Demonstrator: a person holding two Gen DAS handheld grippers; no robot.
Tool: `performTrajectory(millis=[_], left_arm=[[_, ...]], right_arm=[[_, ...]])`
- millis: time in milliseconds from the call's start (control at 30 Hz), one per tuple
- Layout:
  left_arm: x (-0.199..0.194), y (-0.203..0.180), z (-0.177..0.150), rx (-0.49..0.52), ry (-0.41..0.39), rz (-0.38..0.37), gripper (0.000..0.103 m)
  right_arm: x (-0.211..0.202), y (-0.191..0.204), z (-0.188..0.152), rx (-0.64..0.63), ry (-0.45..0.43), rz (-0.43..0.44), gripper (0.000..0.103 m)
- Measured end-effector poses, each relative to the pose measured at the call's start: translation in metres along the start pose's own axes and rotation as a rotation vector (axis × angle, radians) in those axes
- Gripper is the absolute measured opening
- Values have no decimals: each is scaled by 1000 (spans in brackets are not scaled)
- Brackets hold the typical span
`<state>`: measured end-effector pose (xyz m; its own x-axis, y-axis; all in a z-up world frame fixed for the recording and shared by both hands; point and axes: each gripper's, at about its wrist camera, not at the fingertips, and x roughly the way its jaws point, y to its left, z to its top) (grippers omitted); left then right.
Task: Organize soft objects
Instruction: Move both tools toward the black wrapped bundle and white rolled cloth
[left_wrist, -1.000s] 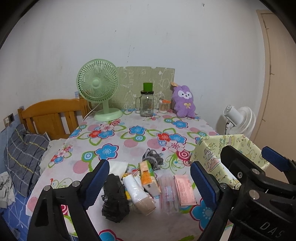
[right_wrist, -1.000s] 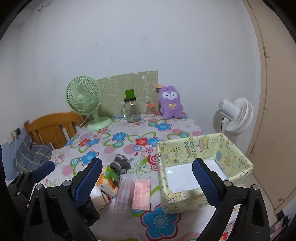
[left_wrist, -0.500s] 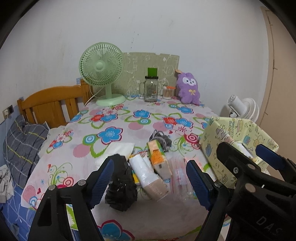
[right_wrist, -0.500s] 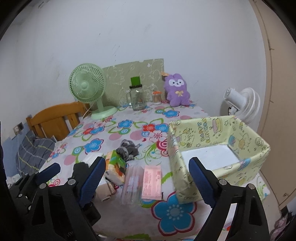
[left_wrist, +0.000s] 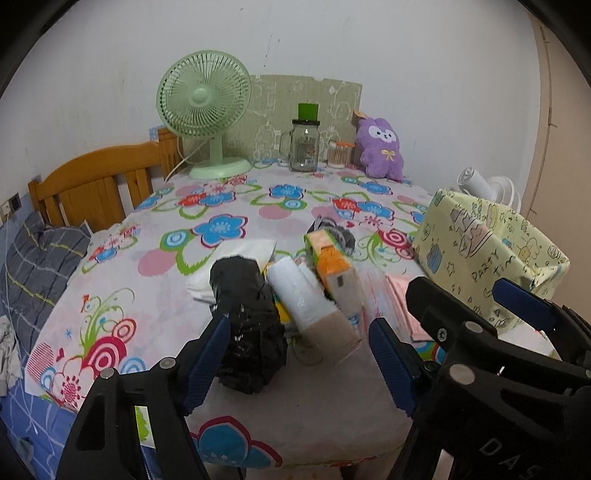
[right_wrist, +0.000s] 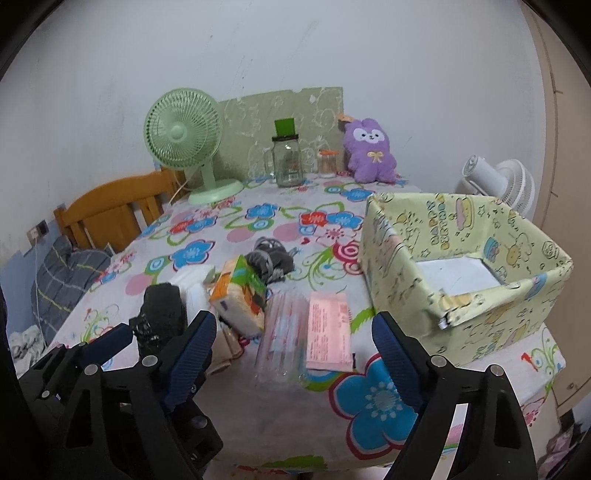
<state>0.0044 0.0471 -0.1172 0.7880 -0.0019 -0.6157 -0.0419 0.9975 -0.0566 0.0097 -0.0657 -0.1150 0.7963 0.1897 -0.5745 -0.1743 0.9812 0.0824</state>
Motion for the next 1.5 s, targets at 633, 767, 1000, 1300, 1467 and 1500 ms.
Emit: performTrajectory(millis=[633, 767, 1000, 1300, 1467, 1500], left_arm=[[20, 28, -7, -43, 40, 75, 46], [22, 29, -8, -33, 39, 78, 42], [25, 32, -10, -31, 43, 68, 39], [32, 37, -12, -45, 69, 51, 38], [32, 36, -11, -39, 73, 57, 37], [32, 36, -11, -39, 73, 59, 36]], right_arm=[[38, 30, -6, -41, 100, 47, 85], [46, 37, -7, -46, 129, 65, 81], [59, 41, -8, -20, 182, 93, 68], [70, 45, -9, -8, 228, 139, 43], [71, 45, -8, -15, 232, 135, 24], [70, 45, -8, -15, 231, 133, 19]])
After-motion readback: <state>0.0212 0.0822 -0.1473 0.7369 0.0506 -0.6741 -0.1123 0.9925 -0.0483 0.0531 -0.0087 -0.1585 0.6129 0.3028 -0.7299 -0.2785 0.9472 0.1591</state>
